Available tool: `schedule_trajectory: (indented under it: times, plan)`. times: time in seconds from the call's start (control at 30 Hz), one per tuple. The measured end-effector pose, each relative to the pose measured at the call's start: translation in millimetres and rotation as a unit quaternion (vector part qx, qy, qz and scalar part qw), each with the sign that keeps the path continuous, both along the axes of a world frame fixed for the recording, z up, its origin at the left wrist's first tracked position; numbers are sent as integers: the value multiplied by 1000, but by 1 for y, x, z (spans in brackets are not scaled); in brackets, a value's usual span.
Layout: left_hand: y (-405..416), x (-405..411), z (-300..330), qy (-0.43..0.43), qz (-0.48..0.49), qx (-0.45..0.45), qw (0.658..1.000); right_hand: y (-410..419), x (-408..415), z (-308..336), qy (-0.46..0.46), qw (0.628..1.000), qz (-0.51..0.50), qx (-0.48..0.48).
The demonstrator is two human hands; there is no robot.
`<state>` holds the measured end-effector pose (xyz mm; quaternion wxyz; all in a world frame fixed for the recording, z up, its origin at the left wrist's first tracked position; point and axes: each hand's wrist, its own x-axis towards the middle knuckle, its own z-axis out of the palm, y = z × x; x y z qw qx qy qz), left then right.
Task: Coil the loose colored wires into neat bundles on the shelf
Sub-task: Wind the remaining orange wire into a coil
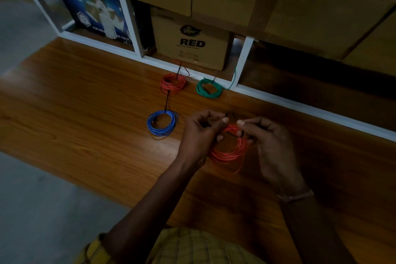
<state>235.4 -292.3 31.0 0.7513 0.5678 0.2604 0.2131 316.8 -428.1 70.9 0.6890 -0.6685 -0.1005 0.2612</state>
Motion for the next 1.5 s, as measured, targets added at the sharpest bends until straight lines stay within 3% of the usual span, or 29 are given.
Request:
schedule_trajectory:
  times: [0.7,1.03,1.5]
  plan:
    - [-11,3,1,16,-1,72,997,2,3,-2,48,998,-28,-26]
    - [-13,1,-2,2,-11,221,975,1,6,-2,131,990,-28,-42]
    - [-15,0,0,-14,11,237,971,2,8,-1,185,982,-14,-29]
